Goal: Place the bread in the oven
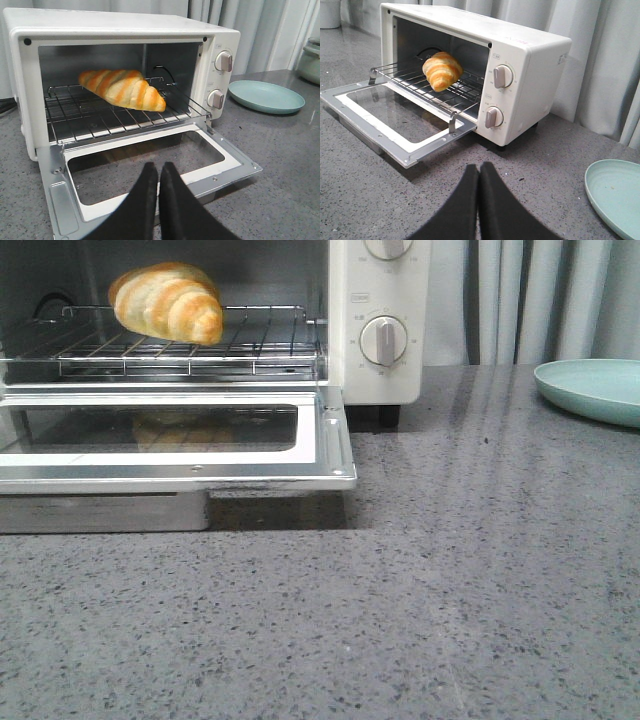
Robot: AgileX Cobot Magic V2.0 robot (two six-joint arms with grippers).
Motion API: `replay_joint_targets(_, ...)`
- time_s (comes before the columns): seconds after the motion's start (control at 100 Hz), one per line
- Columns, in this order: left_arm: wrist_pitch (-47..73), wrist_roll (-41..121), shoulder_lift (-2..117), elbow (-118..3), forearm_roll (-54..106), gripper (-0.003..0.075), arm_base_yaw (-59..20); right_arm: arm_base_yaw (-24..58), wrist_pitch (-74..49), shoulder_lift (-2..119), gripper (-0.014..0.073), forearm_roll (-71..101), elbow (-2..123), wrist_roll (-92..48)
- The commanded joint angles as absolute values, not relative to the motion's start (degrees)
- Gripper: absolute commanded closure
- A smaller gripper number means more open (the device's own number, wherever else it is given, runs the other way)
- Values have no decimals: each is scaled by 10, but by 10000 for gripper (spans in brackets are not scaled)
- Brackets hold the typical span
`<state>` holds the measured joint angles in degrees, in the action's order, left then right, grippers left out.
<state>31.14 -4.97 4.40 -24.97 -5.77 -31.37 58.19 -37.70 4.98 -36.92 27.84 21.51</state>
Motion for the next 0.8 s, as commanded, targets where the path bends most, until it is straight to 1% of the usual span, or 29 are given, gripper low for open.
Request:
replay_joint_targets(0.0,264,-54,54,-262,-57,741,-312,581,-336,63,642,-393,291,215)
replay_joint_targets(0.2,260,-52,50,-243,-125,741,-301,581,-336,63,642,-393,291,215)
replay_joint_targets(0.27,236,-45,43,-209,-144,741,-276,581,-336,63,642,-393,291,215)
replay_joint_targets(0.35,192,-23,23,-157,-155,741,-229,581,-336,63,642,-393,291,215)
replay_joint_targets(0.43,139,-10,0,-104,-135,741,-186,581,-336,63,642,-393,291,215)
replay_joint_targets(0.53,105,6,-20,-48,-54,741,-135,581,-336,63,642,-393,291,215)
replay_joint_targets(0.65,107,6,-18,-8,6,741,-100,581,-336,63,642,-393,291,215)
replay_joint_targets(0.79,133,6,-19,13,19,741,-91,581,-336,63,642,-393,291,215)
